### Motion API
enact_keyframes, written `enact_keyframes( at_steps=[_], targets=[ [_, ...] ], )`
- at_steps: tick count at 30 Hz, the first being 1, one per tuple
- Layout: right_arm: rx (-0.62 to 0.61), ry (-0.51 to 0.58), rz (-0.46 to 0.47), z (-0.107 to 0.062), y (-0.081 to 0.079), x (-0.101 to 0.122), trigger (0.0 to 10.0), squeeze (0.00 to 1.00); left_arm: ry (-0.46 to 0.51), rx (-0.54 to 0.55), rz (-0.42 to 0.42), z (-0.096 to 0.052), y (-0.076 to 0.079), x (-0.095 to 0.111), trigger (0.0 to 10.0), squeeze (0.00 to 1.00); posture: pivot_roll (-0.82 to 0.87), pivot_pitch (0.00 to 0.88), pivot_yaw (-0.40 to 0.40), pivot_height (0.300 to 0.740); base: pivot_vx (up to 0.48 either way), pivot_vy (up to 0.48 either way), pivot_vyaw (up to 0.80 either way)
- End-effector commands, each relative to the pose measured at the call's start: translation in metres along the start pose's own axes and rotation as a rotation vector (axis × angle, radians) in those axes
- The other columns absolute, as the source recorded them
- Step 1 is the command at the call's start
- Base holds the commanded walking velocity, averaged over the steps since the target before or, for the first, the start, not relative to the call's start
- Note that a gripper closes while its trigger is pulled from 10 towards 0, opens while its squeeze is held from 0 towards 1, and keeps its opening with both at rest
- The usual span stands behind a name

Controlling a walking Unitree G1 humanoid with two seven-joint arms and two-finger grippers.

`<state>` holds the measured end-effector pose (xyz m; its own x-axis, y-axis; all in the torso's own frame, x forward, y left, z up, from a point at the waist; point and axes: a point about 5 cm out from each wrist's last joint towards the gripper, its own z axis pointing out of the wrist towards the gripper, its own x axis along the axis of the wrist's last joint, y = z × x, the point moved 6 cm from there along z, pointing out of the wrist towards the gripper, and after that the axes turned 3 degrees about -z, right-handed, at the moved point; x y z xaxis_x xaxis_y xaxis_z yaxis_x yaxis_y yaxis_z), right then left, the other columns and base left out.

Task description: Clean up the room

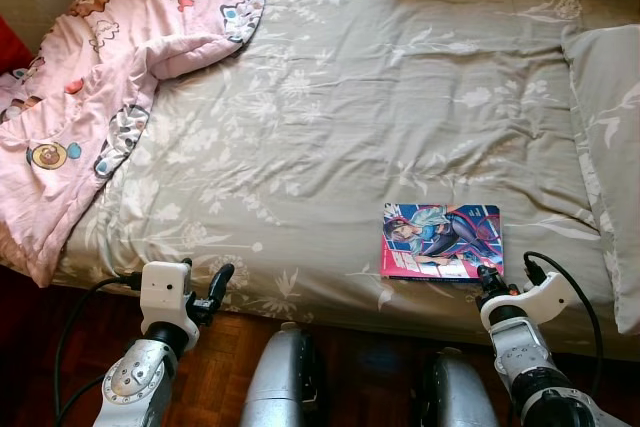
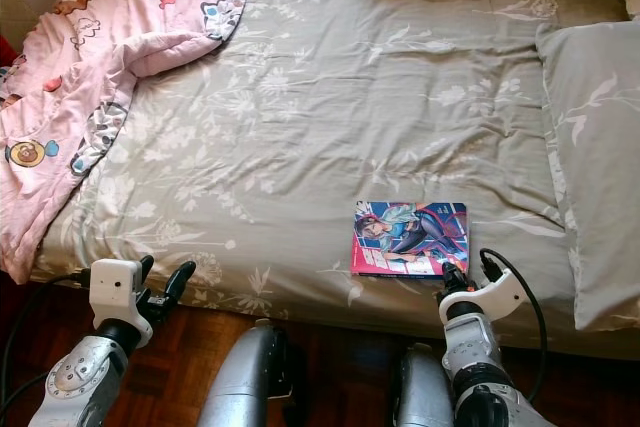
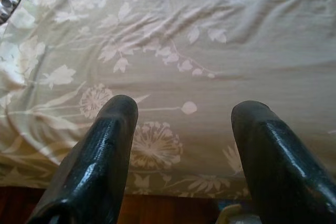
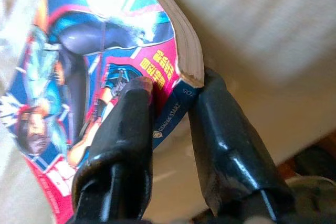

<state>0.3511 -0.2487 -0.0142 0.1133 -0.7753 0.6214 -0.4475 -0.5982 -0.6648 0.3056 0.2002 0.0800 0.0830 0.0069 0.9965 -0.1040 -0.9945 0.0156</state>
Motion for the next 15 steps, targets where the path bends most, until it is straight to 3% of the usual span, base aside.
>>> enact_keyframes(
  at_steps=[1,2,3,4,15],
  targets=[
    [-0.067,-0.039,-0.001,-0.007,0.021,-0.015,10.0,1.00,-0.051,0.029,0.019,-0.008,-0.012,-0.014,10.0,0.00,0.16,0.376,0.158,0.651,0.000,0.000,0.00],
    [-0.084,-0.042,-0.009,-0.008,0.024,-0.016,10.0,0.78,-0.052,0.031,0.021,-0.009,-0.012,-0.014,10.0,0.00,0.15,0.376,0.158,0.651,0.000,0.000,0.00],
    [-0.095,-0.043,-0.014,-0.008,0.025,-0.017,10.0,0.07,-0.053,0.031,0.022,-0.009,-0.012,-0.014,10.0,0.00,0.15,0.375,0.160,0.651,0.000,0.000,0.00],
    [-0.102,-0.041,-0.011,-0.009,0.027,-0.017,10.0,0.00,-0.053,0.028,0.022,-0.009,-0.011,-0.014,10.0,0.00,0.15,0.374,0.161,0.651,0.000,0.000,0.00],
    [-0.130,-0.016,-0.006,-0.009,0.032,-0.009,10.0,0.00,-0.049,0.022,0.018,-0.007,-0.008,-0.013,10.0,0.00,0.15,0.370,0.161,0.651,0.000,0.000,0.00]
  ],
)
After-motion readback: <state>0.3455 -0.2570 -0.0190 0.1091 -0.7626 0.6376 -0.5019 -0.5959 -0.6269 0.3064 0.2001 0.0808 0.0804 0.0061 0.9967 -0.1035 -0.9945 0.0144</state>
